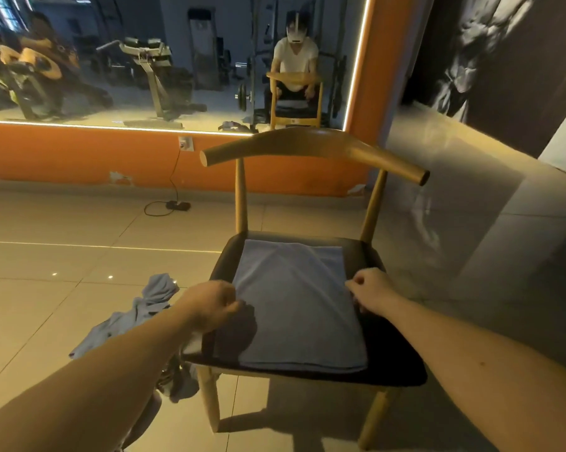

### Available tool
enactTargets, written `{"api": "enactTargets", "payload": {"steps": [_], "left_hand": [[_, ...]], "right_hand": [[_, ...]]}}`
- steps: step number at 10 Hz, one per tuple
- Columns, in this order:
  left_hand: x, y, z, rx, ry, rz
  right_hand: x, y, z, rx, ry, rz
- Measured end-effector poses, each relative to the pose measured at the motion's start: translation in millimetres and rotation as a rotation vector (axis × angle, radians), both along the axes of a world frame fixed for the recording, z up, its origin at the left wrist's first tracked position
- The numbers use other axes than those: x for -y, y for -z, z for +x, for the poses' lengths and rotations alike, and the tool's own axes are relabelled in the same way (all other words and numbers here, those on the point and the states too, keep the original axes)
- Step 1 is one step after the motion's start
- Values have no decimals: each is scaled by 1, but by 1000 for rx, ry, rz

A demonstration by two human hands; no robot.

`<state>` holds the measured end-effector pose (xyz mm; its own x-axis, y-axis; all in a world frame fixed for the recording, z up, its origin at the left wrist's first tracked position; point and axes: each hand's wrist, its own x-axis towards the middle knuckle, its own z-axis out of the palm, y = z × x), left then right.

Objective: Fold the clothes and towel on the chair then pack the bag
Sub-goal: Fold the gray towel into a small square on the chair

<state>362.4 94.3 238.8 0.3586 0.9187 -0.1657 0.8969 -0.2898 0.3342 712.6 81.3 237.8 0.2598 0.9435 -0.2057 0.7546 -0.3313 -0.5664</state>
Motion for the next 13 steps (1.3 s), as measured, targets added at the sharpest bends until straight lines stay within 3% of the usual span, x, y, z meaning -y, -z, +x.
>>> {"api": "enactTargets", "payload": {"steps": [1,2,4,5,6,7,8,9,10,11,12,13], "left_hand": [[-43,13,23,135,-181,84],[-86,30,46,140,-261,161],[-140,70,71,102,-229,213],[-148,85,67,33,-171,93],[-149,95,59,-67,-114,65],[-152,95,59,-27,-127,41],[-161,85,64,208,-244,127],[-171,73,65,212,-401,239],[-179,71,67,176,-470,195],[-185,69,69,323,-536,138],[-186,68,65,297,-542,200],[-179,71,65,154,-372,431]], "right_hand": [[-40,5,-6,-26,171,114],[-78,10,-10,-56,278,157],[-154,57,-11,-88,438,202],[-169,71,-3,-100,486,222],[-174,76,5,6,468,255],[-173,73,7,81,450,238],[-169,66,-3,372,355,304],[-166,66,-20,365,165,401],[-159,74,-34,319,12,369],[-155,84,-37,304,-96,275],[-154,97,-32,382,-189,152],[-154,104,-29,461,-237,79]]}}
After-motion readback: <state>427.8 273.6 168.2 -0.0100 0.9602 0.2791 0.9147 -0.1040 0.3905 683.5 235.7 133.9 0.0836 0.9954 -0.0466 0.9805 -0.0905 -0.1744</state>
